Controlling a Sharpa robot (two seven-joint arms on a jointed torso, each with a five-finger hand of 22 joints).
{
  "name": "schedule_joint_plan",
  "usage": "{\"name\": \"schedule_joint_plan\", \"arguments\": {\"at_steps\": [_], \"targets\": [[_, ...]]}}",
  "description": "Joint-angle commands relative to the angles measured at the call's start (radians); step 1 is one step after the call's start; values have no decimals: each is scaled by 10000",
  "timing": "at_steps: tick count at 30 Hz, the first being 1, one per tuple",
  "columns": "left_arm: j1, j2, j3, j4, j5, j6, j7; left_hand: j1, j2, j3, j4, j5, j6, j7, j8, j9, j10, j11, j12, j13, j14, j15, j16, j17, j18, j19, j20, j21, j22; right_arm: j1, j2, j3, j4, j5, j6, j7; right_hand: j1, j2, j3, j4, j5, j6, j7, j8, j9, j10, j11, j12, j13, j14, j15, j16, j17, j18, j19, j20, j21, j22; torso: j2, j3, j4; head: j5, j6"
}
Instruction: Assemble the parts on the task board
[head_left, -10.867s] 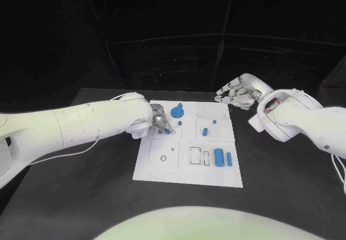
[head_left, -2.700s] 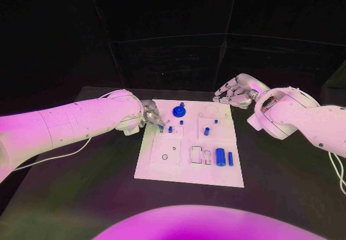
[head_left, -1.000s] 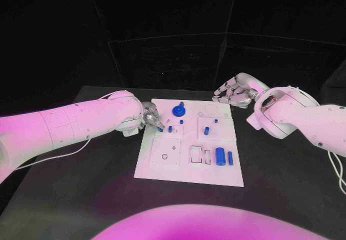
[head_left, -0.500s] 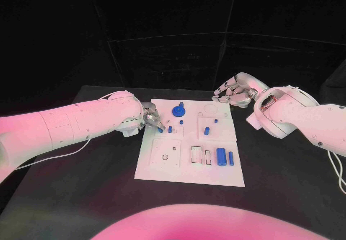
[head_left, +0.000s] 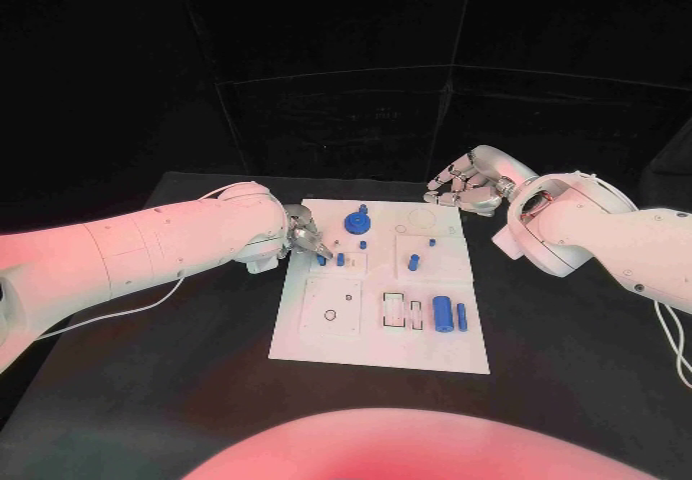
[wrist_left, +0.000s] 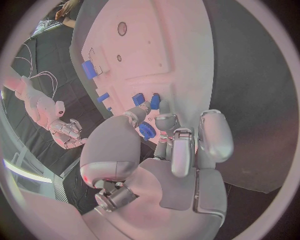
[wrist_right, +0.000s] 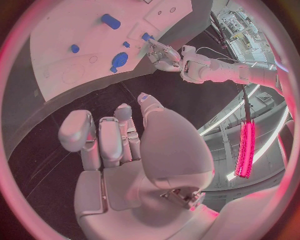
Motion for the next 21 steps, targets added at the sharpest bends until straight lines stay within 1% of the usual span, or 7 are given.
{"name": "schedule_joint_plan", "arguments": {"at_steps": [1,3,9,11,14,19,21], "targets": [[8,43,0,-37,-27,67,-114,-119,-31,-108,32,8,10,39,-31,-13,64,24,34,12,1057,-63,62,2634,-68,74,-27,25,13,20,10,5,6,-24,42,68,-2,32,-21,60,34,-5,-19,41,14,-33,-9,7,-12,265,-72,-35,-8,172,20,-37,-35,-9,-2,3,-3,1,-3],[7,56,0,-53,-27,77,-121,-162,-43,-196,73,7,16,41,-30,-16,68,27,43,25,1057,-62,62,2634,-70,76,-28,28,19,20,10,5,6,-24,44,67,-2,32,-21,60,34,-5,-19,41,14,-33,-9,7,-12,265,-72,-35,-8,172,20,-37,-35,-9,-1,-3,3,-7,4],[5,73,0,-89,-19,106,-121,-198,-27,-333,136,7,25,38,-31,-24,69,26,50,34,1057,-63,62,2634,-72,80,-30,34,31,20,8,5,6,-24,49,65,-2,32,-21,60,34,-5,-19,41,14,-33,-9,7,-12,265,-72,-35,-8,172,20,-37,-35,-9,-5,-3,5,-21,-6],[4,73,0,-86,-8,124,-117,-269,-69,-484,198,7,37,46,-28,-27,73,31,59,46,1057,-60,62,2634,-71,79,-29,25,28,20,9,5,4,-24,51,66,-2,32,-21,60,34,-5,-19,41,14,-33,-9,7,-12,265,-72,-35,-8,172,20,-37,-35,-9,-4,-3,9,-28,-2],[1,66,0,-67,0,122,-110,-405,-161,-785,307,4,67,52,-16,-30,88,39,84,77,1057,-52,62,2634,-80,90,-26,51,59,20,11,5,1,-23,53,67,-2,32,-21,60,34,-5,-19,41,14,-33,-9,7,-12,265,-72,-35,-8,172,20,-37,-35,-9,-3,-8,12,-29,-6],[-7,-6,2,3,63,-53,-64,-509,-192,-1361,484,7,97,49,-8,-44,106,38,116,119,1057,-53,62,2634,-86,104,-25,72,95,19,9,5,0,-23,49,70,-2,32,-21,60,34,-5,-19,41,14,-33,-9,7,-12,265,-72,-35,-8,172,20,-37,-35,-9,2,-9,11,-27,0],[-8,-51,4,33,146,-167,-41,-715,-309,-1678,632,1,100,50,-14,-52,112,39,125,130,1057,-51,62,2634,-87,108,-26,75,103,19,10,5,-3,-23,48,72,-2,32,-21,60,34,-5,-19,41,14,-33,-9,7,-12,265,-72,-35,-8,172,20,-37,-35,-9,0,-10,10,-34,2]]}}
